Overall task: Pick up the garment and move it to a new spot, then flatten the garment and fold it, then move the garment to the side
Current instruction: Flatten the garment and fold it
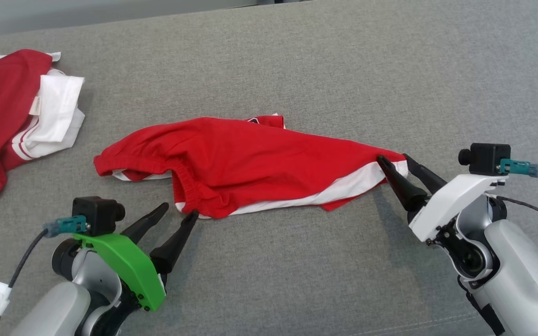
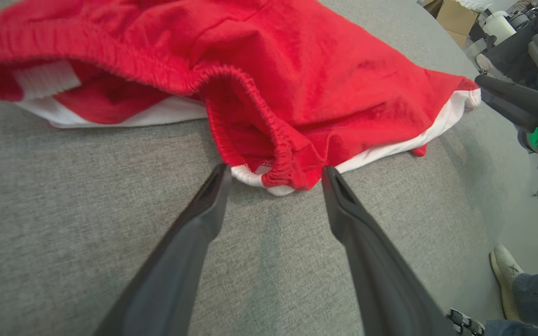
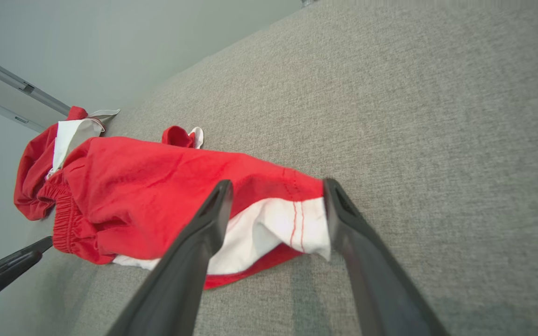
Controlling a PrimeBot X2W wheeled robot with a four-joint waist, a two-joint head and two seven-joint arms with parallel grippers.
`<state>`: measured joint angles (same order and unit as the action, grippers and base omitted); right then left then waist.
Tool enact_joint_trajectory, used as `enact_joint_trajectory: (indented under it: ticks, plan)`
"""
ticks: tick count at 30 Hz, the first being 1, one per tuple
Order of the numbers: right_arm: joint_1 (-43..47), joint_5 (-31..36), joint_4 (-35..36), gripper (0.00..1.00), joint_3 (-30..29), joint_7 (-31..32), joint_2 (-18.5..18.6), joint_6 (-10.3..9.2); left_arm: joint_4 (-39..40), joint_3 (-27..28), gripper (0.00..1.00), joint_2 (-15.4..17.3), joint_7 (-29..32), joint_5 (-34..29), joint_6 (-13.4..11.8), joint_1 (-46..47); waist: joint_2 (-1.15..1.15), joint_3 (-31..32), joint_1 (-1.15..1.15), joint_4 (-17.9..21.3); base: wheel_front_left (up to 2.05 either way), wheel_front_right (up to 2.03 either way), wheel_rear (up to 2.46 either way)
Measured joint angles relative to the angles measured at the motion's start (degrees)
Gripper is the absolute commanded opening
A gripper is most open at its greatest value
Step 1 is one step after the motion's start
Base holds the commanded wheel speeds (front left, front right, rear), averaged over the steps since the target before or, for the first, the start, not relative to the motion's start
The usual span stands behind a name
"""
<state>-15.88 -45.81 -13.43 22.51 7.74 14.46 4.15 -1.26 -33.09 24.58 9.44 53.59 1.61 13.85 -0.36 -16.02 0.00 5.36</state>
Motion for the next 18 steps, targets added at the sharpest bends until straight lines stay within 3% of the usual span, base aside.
enact_joint_trajectory:
  ticks: [6, 18]
  plan:
    - [0.2, 1.6, -0.1, 1.0, 0.5, -1.7, 0.4, 0.04, -1.6, -2.0, 1.0, 1.0, -4.2, -6.1, 2.5, 0.0, 0.0, 0.0, 0.0, -1.0, 0.0, 0.0, 0.0]
    - [3.6, 1.5, -2.4, 1.0, 0.9, -4.3, -0.7, 0.04, -5.6, -6.0, 1.0, 2.0, -8.8, -14.7, 3.5, 1.6, 0.0, -1.1, 0.0, 1.1, 0.0, 0.0, 0.0]
